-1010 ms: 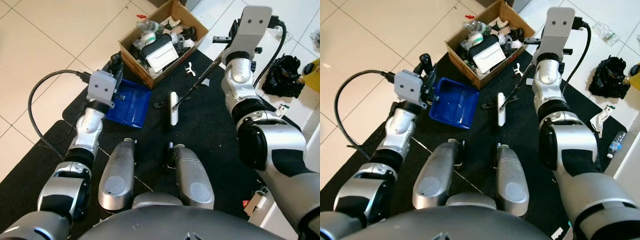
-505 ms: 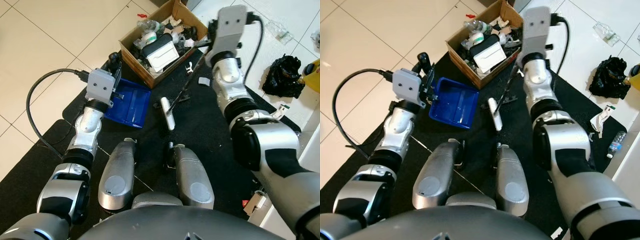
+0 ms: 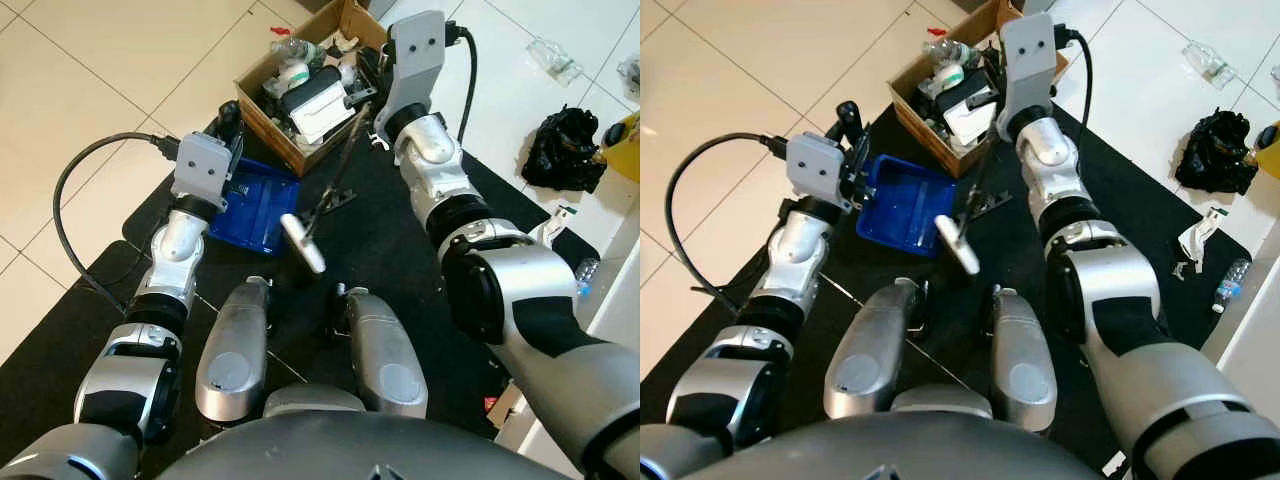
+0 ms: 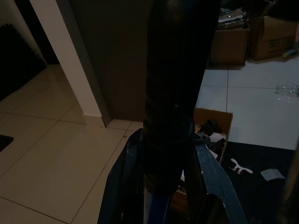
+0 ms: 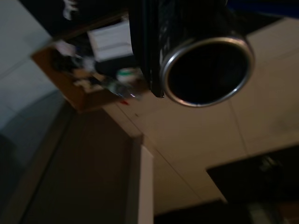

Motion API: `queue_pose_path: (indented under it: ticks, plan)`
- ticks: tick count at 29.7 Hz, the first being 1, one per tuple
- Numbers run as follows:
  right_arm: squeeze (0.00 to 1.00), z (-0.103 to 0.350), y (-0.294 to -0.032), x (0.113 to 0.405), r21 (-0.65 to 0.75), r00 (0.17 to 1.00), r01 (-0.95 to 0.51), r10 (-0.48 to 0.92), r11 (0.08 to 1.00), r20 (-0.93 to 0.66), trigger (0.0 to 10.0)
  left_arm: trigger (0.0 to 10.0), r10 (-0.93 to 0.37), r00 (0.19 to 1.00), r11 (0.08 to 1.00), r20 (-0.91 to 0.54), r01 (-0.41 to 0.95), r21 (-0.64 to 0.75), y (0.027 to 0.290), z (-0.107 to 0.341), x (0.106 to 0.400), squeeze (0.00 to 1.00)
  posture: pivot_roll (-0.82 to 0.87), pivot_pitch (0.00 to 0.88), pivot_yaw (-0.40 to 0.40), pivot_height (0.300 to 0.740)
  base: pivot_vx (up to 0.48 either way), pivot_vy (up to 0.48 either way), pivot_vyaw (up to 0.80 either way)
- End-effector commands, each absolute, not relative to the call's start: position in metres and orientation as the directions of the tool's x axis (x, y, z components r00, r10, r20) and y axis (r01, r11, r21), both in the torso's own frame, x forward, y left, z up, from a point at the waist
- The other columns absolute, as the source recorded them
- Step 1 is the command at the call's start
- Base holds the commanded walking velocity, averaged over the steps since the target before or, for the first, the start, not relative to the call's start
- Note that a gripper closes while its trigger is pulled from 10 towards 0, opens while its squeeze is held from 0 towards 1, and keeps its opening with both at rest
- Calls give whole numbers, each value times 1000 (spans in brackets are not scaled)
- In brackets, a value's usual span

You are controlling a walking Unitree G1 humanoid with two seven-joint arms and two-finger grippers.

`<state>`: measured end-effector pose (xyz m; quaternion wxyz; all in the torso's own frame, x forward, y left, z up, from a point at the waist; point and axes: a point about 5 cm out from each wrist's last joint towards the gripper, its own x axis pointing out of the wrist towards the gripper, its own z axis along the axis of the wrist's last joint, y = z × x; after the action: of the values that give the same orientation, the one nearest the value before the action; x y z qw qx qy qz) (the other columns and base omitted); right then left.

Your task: Sweep floor

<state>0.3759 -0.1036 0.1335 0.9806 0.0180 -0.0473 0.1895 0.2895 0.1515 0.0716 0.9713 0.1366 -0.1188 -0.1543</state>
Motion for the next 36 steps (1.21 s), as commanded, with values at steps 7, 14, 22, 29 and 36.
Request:
queue_pose_path:
  ticks: [7,14,22,29,36]
  plan:
    - [0,157,-109,382,216,899,-421,373,881,229,10000,10000,-354,929,907,105,313,282,144,55,283,98,241,211,-95,740,0,0,0]
    - [0,177,-135,388,23,912,-319,300,947,281,10000,10000,-354,929,907,106,313,282,144,55,284,98,237,213,-95,740,0,0,0]
    - [0,181,-159,389,-55,931,-258,264,964,254,10000,10000,-357,928,906,104,317,282,143,55,284,98,232,214,-92,740,0,0,0]
    - [0,172,-172,389,-135,959,-188,212,973,187,10000,10000,-360,927,904,106,318,284,142,56,285,98,237,220,-88,740,0,0,0]
    - [0,170,-184,389,-205,974,-117,152,972,166,10000,10000,-357,928,905,105,317,283,143,55,284,98,238,222,-90,740,0,0,0]
